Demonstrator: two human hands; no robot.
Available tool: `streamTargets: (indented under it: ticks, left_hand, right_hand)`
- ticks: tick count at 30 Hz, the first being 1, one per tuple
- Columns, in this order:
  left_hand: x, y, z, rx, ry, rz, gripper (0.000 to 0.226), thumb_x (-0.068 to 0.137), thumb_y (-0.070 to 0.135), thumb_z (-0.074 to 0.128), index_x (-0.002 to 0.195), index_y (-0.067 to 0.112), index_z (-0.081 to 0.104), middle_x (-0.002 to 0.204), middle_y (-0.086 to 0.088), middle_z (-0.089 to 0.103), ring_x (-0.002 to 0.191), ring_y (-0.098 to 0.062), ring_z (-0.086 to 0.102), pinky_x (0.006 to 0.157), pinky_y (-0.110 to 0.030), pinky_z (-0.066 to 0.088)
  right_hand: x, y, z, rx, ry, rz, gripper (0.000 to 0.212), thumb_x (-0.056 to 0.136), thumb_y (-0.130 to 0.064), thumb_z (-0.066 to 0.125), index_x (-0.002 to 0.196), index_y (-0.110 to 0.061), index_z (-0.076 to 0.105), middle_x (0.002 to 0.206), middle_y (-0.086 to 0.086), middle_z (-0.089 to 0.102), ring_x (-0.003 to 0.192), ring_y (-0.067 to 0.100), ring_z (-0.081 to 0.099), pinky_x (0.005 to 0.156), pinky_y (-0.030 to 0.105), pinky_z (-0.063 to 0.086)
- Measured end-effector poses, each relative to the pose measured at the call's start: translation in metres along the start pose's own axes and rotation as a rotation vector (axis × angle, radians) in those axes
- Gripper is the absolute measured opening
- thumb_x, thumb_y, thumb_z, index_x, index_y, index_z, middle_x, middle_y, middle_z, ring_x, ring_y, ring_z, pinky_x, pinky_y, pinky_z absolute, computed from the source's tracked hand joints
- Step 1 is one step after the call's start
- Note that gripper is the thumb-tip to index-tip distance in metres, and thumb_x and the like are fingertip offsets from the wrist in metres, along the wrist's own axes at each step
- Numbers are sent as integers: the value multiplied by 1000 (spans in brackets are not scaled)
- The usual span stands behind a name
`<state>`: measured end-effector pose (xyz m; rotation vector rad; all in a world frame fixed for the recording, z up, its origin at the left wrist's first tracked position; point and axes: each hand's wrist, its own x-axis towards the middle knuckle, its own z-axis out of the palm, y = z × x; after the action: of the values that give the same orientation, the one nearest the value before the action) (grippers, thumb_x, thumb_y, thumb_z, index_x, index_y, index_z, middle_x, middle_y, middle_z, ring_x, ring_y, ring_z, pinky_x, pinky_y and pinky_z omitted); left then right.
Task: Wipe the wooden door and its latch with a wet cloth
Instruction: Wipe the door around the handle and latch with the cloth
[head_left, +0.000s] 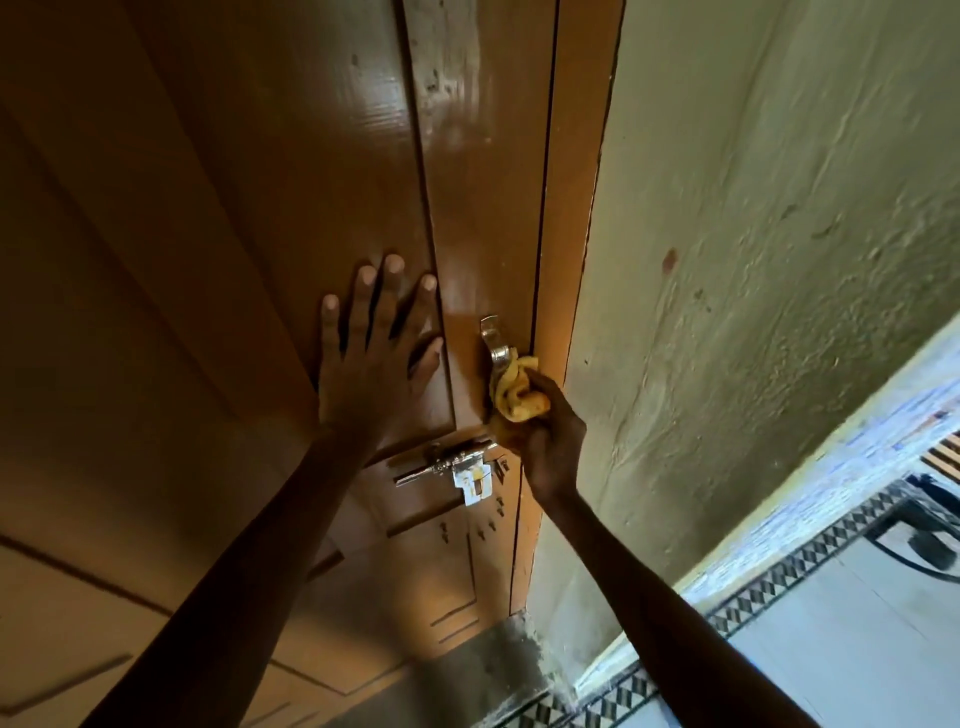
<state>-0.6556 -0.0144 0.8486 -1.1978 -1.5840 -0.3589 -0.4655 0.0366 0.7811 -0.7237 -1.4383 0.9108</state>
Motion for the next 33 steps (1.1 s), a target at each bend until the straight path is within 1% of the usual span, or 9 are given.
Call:
streamTargets:
  ticks: [4,8,11,16,20,23,25,28,33]
  left_hand:
    - [0,0,2,5,-10,-3,70,101,60,34,157,25,12,163,-8,-18,151,-26,-14,121,-50,-5]
    - [-1,0,4,34,-2,-1,72,100,60,37,157,25,11,165,-8,-12,151,-26,-13,121,-51,-4]
    - [1,2,2,64,9,-6,71,99,59,41,156,24,17,165,-10,-3,151,-26,-12,121,-50,-4]
    - [2,2,2,93,23,-18,69,98,58,46,154,22,30,155,-15,28,151,-26,-11,121,-50,-2]
    - [3,1,2,110,39,-23,69,96,57,50,153,21,33,154,-16,35,151,-25,-11,121,-50,-2]
    - [4,1,3,131,50,-15,71,95,59,51,153,22,32,151,-17,36,151,-25,-9,121,-50,-1]
    - [3,1,4,157,46,-26,71,95,60,50,153,22,30,152,-16,33,151,-26,-10,121,-50,-1]
    - [3,1,3,167,38,-30,70,96,60,48,153,22,31,152,-16,33,151,-25,-11,121,-50,0]
    - [4,1,7,162,44,-44,71,96,61,47,152,23,27,151,-15,29,151,-24,-13,121,-50,1]
  right_hand:
    - [47,-23,-4,257,-45,237,38,83,-24,55,109,0,67,96,10,72,91,25,68,79,33,58]
    - [27,-7,-10,151,-127,278,34,88,7,47,116,2,67,100,2,74,93,6,68,88,32,56]
    - [35,-14,-14,49,-184,304,38,80,-2,46,106,-1,73,97,6,72,82,-7,66,80,14,52]
    - [67,-19,-5,175,-151,510,34,81,-2,52,74,-23,78,83,9,74,91,37,70,90,53,55]
    - [43,-6,-11,153,-233,350,28,85,-2,51,102,0,72,86,0,73,83,14,67,79,33,56]
    - [36,-3,-14,12,-321,244,30,89,8,55,104,-13,70,80,-14,70,76,0,65,70,23,54]
    - [44,1,-13,-61,-355,262,33,87,9,54,90,-18,72,78,-4,68,71,6,65,67,29,54]
    - [70,-29,-16,40,-515,597,30,83,16,52,75,-11,65,71,6,63,52,10,65,51,23,53]
    - [84,-35,-7,81,-302,620,23,92,0,53,84,-10,71,84,9,67,85,28,65,81,41,54]
